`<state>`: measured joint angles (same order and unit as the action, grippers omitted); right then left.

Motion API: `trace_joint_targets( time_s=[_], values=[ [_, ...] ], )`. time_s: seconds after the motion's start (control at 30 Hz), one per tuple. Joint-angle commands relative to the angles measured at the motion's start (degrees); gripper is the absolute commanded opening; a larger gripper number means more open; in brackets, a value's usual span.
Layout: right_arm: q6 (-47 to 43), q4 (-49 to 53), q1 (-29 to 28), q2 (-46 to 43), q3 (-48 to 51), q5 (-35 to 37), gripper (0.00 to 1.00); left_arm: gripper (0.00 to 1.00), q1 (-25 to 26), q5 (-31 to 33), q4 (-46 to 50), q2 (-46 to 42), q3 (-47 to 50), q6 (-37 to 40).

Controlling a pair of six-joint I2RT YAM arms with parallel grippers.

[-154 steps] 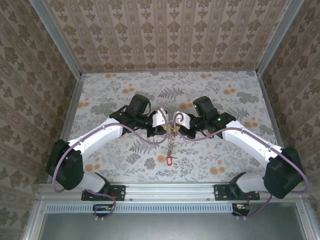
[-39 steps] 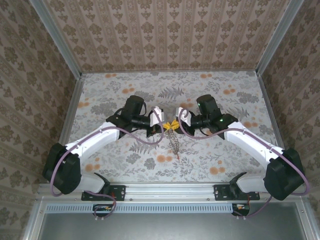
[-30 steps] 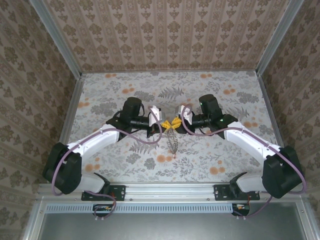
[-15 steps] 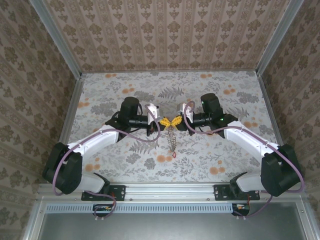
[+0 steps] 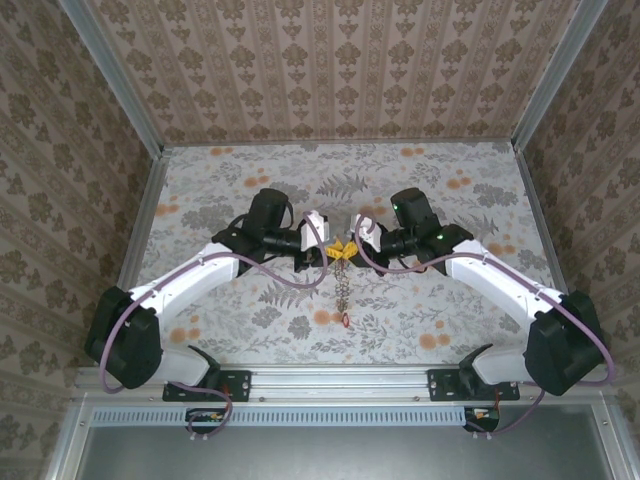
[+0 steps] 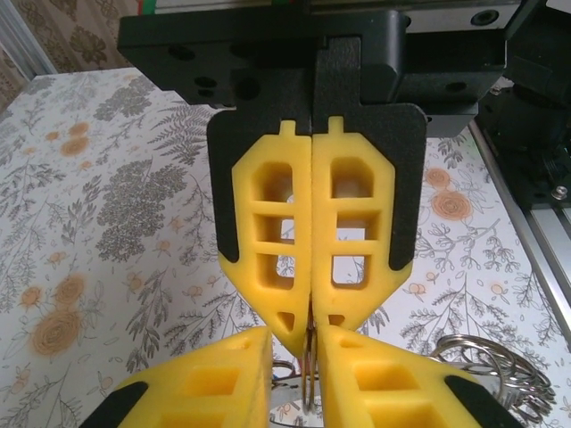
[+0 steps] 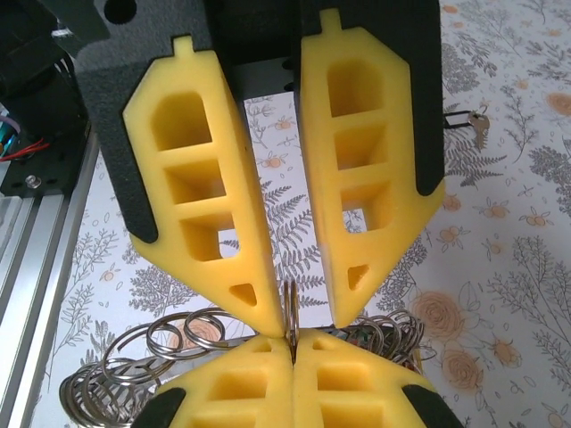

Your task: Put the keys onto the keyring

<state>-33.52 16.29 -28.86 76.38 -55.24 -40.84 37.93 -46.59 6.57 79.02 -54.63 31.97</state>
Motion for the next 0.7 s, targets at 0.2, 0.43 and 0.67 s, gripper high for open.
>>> trace_joint_targets(
  time_s=[0.2, 0.43, 0.67],
  values=[
    [-1.8, -0.8, -0.6, -3.0, -2.3, 0.0, 0.00, 0.23, 0.2, 0.7, 2.8, -0.4, -0.6, 1.9],
    [-0.1, -3.6, -0.6, -3.5, -0.9, -1.3, 0.00, 0.22, -0.2, -0.1, 3.3, -0.5, -0.7, 1.9],
    [0.7, -5.3, -0.6, -4.0, -0.5, -2.9, 0.00, 0.18, 0.1, 0.1, 4.2, 0.8, -1.8, 2.6]
  ],
)
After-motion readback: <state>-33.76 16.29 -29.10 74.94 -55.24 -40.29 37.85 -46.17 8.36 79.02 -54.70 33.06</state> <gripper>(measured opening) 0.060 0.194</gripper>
